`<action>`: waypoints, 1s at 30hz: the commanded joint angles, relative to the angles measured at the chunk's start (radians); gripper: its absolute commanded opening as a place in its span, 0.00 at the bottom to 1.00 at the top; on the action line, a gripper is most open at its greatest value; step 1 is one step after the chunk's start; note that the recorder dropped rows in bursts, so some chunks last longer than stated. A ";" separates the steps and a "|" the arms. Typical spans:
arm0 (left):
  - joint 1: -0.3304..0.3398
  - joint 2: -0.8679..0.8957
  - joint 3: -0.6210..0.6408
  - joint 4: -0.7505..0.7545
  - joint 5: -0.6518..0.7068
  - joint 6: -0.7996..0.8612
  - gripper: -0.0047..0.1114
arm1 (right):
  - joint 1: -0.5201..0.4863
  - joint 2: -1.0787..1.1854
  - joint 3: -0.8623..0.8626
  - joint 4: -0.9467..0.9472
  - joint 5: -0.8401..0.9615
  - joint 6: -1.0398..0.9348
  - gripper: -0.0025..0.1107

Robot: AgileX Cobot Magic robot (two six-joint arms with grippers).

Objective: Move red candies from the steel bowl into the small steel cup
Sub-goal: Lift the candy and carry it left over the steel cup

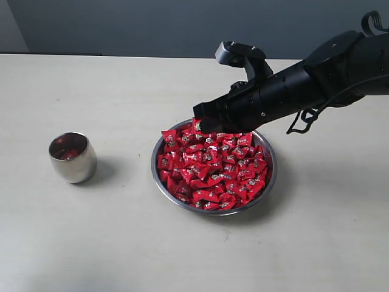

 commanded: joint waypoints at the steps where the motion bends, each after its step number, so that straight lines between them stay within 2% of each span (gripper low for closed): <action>1: 0.001 -0.004 0.004 -0.002 -0.002 -0.002 0.04 | -0.005 -0.009 -0.004 -0.009 -0.029 0.002 0.01; 7: 0.001 -0.004 0.004 -0.002 -0.002 -0.002 0.04 | -0.005 -0.009 -0.006 -0.009 -0.043 -0.010 0.01; 15: 0.001 -0.004 0.004 -0.002 -0.002 -0.002 0.04 | 0.010 0.030 -0.110 -0.013 -0.005 -0.010 0.01; 30: 0.001 -0.004 0.004 -0.002 -0.002 -0.002 0.04 | 0.149 0.215 -0.388 -0.023 0.070 -0.010 0.01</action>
